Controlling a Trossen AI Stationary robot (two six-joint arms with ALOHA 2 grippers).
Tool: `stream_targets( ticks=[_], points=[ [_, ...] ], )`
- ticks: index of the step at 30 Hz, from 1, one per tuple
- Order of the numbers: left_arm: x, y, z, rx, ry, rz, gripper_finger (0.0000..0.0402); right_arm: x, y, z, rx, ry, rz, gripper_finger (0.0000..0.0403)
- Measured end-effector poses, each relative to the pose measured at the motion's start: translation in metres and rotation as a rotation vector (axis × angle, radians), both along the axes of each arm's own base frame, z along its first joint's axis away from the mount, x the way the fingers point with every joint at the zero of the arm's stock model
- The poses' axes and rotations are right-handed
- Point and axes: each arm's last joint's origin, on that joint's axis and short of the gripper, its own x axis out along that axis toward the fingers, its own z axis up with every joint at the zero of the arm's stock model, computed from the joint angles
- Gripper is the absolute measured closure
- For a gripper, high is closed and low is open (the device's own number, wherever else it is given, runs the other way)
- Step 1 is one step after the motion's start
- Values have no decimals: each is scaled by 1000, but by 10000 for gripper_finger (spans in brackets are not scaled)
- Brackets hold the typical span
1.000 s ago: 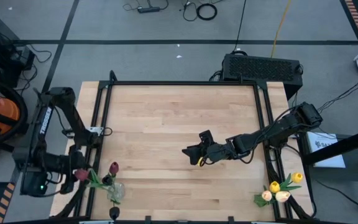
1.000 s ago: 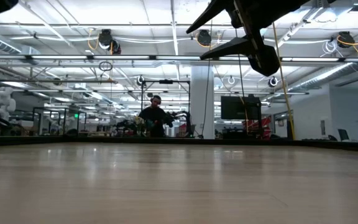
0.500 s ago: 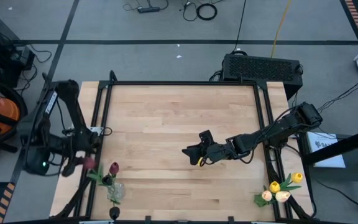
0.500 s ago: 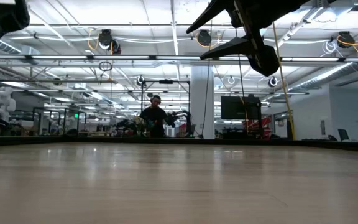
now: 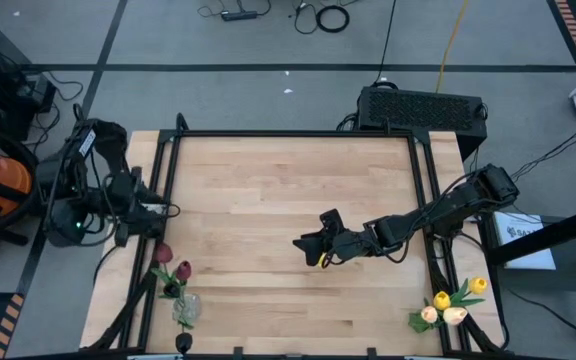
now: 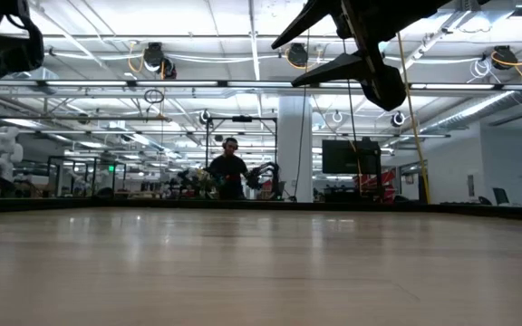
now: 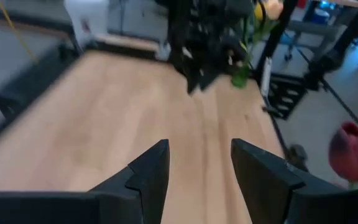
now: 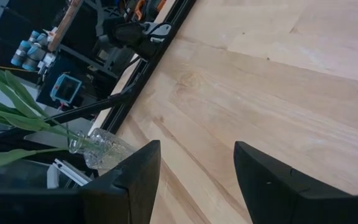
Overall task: Sort flowers into vase by color
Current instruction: Return to Home Position
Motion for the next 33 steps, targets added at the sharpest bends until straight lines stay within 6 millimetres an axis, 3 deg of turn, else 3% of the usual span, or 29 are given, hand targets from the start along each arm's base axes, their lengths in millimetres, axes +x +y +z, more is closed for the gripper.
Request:
stream_targets(
  ticks=[5,10,17,21,24,33],
  points=[
    [3,-4,5,42,-78,22,222,0,0,0,-26,5,13,206],
    [9,-15,10,-65,-111,59,222,1,-3,0,-45,9,17,206],
    [27,-52,17,-27,-154,74,222,3,-9,0,-63,15,19,206],
    [53,-76,24,68,-198,102,222,4,-9,0,-66,26,72,206],
    [77,-83,32,101,-223,113,222,4,-9,0,-76,31,103,206],
    [155,-52,45,32,-304,8,222,4,-7,0,-81,38,166,206]
  ],
)
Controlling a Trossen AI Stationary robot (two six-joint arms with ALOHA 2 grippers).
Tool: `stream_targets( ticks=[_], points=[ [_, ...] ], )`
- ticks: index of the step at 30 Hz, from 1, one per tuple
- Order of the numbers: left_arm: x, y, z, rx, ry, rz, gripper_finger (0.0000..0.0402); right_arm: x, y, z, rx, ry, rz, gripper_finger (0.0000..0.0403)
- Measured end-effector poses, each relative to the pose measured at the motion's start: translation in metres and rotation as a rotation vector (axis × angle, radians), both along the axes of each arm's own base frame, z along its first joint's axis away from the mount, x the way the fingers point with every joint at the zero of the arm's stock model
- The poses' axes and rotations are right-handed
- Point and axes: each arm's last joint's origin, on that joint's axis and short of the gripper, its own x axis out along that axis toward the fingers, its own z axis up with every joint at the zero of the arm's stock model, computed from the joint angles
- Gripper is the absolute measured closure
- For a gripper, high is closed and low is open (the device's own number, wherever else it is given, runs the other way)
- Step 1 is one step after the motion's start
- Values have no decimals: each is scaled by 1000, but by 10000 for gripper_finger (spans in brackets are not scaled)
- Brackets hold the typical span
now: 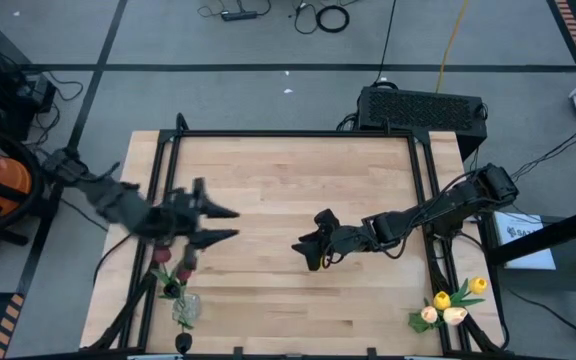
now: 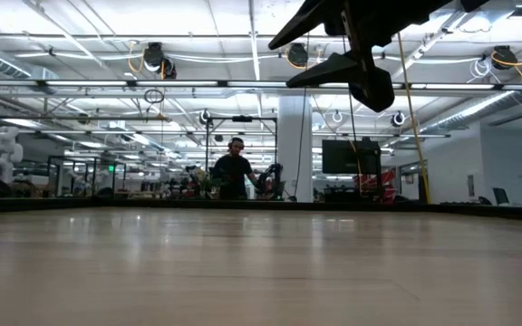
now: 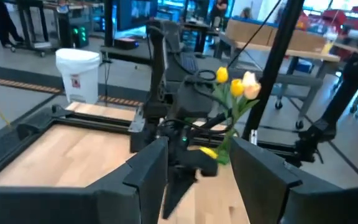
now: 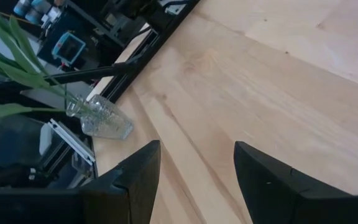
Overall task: Sort flowers into vase by color
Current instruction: Return to Home Position
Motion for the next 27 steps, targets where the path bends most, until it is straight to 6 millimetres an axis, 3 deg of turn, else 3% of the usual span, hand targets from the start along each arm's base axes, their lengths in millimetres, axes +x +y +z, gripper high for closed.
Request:
stream_targets(
  ticks=[6,10,16,20,27],
  points=[
    [37,31,-14,11,74,-44,222,0,0,0,-12,3,7,206],
    [42,54,-13,45,72,-43,222,0,1,0,-7,3,6,206],
    [18,84,0,131,34,61,222,0,1,0,14,3,-5,206],
    [-6,92,-6,135,14,57,222,0,1,0,14,3,-6,206],
    [-50,95,-67,40,36,84,222,-1,0,-1,2,8,-6,206]
  ],
)
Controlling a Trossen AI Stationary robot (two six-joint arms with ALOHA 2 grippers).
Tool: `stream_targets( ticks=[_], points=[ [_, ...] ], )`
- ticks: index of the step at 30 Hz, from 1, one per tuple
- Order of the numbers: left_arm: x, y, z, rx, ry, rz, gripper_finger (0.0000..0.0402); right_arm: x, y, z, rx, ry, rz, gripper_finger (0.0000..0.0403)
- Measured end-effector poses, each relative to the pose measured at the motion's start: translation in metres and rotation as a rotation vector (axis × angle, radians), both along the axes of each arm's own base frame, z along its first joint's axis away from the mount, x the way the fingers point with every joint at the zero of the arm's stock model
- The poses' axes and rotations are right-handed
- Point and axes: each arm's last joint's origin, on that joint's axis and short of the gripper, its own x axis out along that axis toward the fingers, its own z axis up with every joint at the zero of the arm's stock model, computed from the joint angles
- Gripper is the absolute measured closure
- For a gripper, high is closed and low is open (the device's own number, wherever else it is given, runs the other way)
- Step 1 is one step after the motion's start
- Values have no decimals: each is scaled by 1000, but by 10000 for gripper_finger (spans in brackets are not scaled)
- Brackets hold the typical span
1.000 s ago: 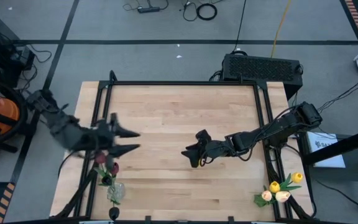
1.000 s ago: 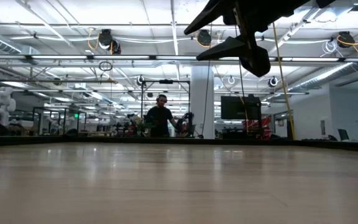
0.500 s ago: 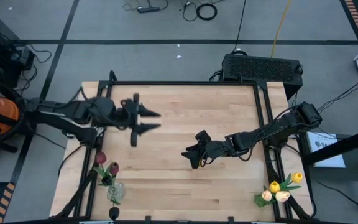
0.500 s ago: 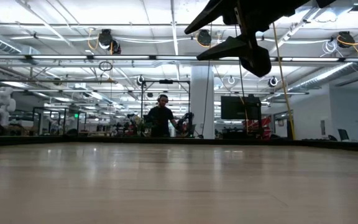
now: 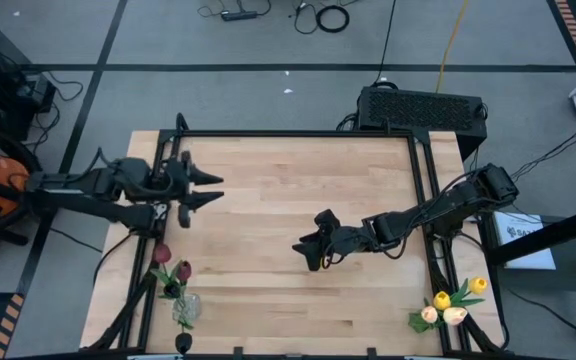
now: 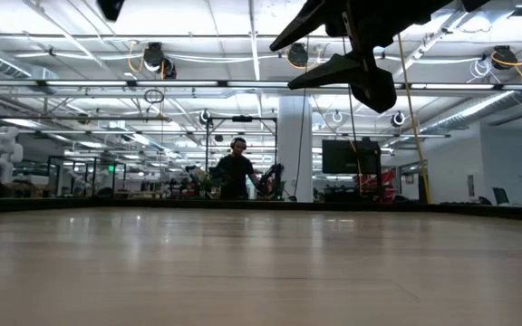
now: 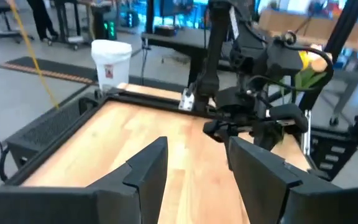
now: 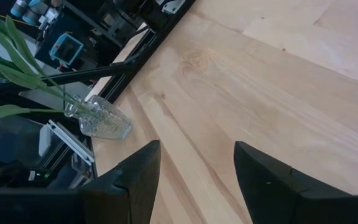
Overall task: Sort flowers into vase by color
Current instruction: Return to Home Position
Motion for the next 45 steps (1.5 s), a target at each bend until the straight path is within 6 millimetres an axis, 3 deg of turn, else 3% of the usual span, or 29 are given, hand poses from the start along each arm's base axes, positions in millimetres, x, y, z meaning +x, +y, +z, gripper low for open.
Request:
stream_targets(
  ticks=[4,8,16,20,26,29,33,38,45],
  points=[
    [-23,2,-31,-41,-74,15,222,0,-1,0,0,-1,-4,206],
    [-39,3,-50,-41,-157,14,222,1,-2,0,-2,0,-8,206],
    [-55,3,-87,-45,-131,16,222,3,-10,0,-52,4,-5,211],
    [-57,4,-101,-44,-131,16,222,3,-11,0,-79,9,10,257],
    [-58,4,-129,-42,-95,16,222,2,-11,-2,-107,29,26,387],
    [-59,4,-142,-61,-97,19,225,2,-12,-2,-139,35,41,388],
    [-57,3,-154,-65,-70,16,269,3,-17,-2,-138,35,24,385],
    [-54,3,-163,-49,-42,-2,382,6,-26,-1,-135,31,-10,395],
    [-54,3,-162,-42,-64,-7,398,8,-36,0,-136,23,-38,402]
  ],
)
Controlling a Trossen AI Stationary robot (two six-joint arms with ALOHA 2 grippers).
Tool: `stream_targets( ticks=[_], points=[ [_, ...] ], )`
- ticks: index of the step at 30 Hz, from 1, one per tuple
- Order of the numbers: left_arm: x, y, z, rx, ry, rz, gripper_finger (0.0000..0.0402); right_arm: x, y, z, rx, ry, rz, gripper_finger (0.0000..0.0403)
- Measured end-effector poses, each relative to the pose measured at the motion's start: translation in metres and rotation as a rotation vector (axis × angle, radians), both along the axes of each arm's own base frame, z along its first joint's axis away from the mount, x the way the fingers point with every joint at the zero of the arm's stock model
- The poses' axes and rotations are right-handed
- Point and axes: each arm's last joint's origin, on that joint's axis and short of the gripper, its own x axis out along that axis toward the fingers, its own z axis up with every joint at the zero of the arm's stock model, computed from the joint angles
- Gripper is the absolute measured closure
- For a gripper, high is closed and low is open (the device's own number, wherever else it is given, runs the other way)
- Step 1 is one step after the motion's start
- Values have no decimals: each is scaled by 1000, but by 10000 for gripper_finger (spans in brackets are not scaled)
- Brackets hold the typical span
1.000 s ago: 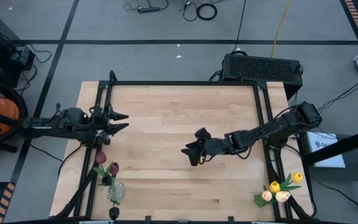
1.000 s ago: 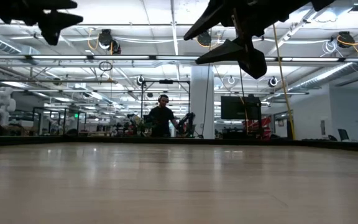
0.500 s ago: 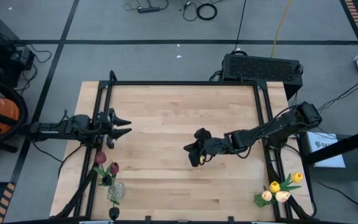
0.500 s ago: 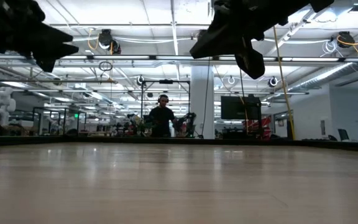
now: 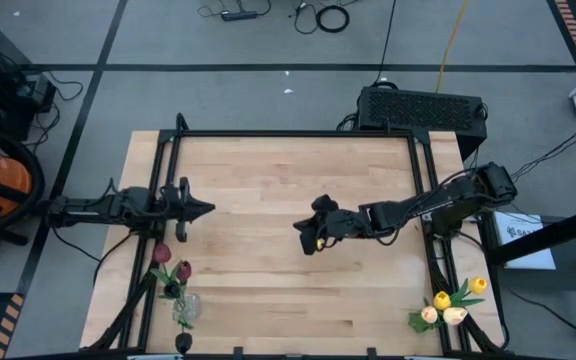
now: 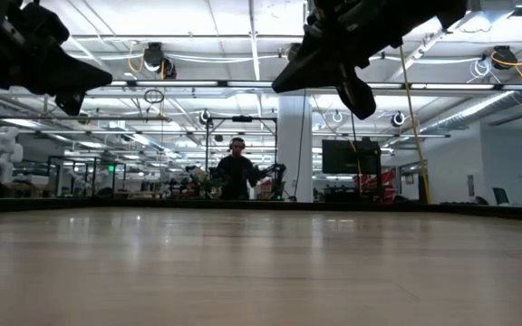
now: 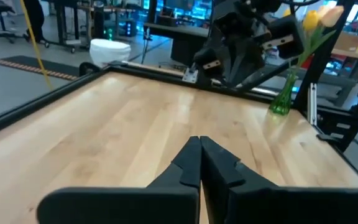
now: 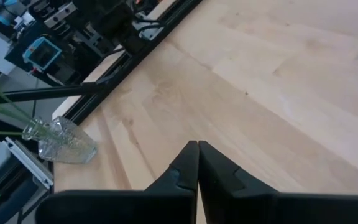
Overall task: Sort flowers into vase by color
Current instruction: Return to Home Position
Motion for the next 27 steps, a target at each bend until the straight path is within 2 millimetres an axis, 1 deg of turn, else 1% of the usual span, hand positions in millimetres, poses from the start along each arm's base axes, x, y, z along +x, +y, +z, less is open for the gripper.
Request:
stream_targets(
  ticks=[6,9,10,11,15,20,22,24,25,27],
  points=[
    [2,0,1,22,-48,-10,399,1,-2,1,-19,-14,5,402],
    [7,-1,-8,19,-127,-39,400,1,-2,2,-18,-15,5,402],
    [9,-2,-15,18,-130,-51,400,1,-2,2,-18,-15,5,402],
    [9,-2,-16,17,-119,-65,400,1,-2,2,-18,-15,5,402],
    [10,-4,-19,29,-93,-141,400,2,-2,3,-56,-22,26,403],
    [10,-4,-19,48,-92,-141,400,5,-6,9,-143,-67,65,403],
    [10,-4,-19,34,-91,-133,396,3,-9,17,-219,-89,103,403],
    [10,-4,-19,19,-91,-131,388,-3,-13,32,-316,-111,147,403],
    [10,-4,-19,19,-91,-131,384,-8,-15,42,-362,-134,159,403],
    [10,-4,-19,18,-92,-131,379,-24,-18,60,-459,-131,195,403]
  ],
)
